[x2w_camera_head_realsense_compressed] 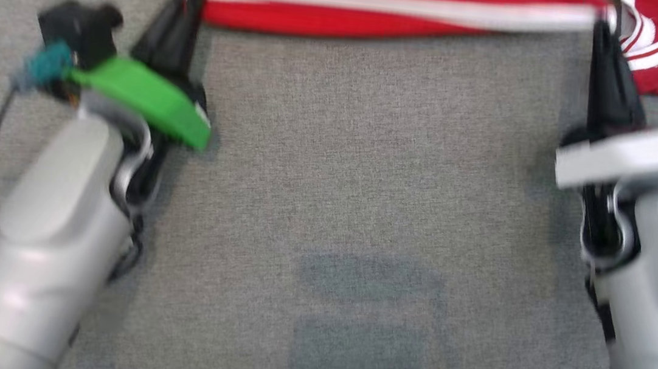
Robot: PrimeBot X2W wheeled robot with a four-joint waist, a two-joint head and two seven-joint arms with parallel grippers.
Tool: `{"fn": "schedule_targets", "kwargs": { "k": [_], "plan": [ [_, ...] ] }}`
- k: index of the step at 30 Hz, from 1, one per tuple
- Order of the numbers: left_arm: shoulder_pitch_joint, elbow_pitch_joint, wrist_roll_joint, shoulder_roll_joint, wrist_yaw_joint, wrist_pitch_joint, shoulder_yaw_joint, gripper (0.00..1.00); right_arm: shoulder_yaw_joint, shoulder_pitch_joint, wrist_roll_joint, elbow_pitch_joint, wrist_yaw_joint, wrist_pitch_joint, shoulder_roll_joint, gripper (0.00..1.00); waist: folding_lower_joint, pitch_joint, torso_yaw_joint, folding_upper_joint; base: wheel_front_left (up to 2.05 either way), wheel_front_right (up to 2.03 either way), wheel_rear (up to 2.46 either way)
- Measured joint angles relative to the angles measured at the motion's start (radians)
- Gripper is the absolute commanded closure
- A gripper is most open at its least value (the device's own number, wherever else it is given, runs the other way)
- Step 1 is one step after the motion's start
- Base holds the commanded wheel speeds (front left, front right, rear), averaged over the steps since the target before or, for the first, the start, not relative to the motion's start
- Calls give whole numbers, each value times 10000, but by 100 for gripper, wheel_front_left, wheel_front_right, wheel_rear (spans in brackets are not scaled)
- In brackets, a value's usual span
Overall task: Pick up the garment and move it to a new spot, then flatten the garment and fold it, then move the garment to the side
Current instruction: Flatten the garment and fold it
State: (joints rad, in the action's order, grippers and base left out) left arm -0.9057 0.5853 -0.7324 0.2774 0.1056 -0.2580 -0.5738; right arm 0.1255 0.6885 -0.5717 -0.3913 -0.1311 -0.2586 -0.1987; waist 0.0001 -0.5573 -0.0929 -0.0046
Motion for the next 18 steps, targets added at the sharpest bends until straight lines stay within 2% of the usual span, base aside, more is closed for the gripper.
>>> {"fn": "schedule_targets", "kwargs": {
  "k": [3,4,9,14,16,18],
  "plan": [
    [1498,-756,240,-205,-4,-23,698,100,-382,-1762,-190,522,-10,-15,8,100,0,390,118,0,0,0,0],
    [2529,-1164,481,-391,4,-29,978,100,-470,-2828,-368,867,-12,-15,63,100,-1,683,219,0,0,0,0],
    [5055,-1975,857,-625,50,-33,1553,100,-324,-4780,-487,1856,-12,-17,-63,100,-1,1492,371,0,0,0,0],
    [8098,-2723,853,-771,-447,-48,1898,100,428,-7054,-368,2963,-17,-27,-686,100,-1,2460,378,0,0,0,0],
    [8671,-2955,798,-796,-606,-46,1883,100,405,-7574,-531,3227,-19,-27,-809,100,-2,2657,371,0,0,0,0],
    [9569,-3551,608,-949,-945,226,1756,100,245,-8552,-888,3749,-19,-25,-1110,100,-2,3029,367,0,0,0,0]
  ]
}}
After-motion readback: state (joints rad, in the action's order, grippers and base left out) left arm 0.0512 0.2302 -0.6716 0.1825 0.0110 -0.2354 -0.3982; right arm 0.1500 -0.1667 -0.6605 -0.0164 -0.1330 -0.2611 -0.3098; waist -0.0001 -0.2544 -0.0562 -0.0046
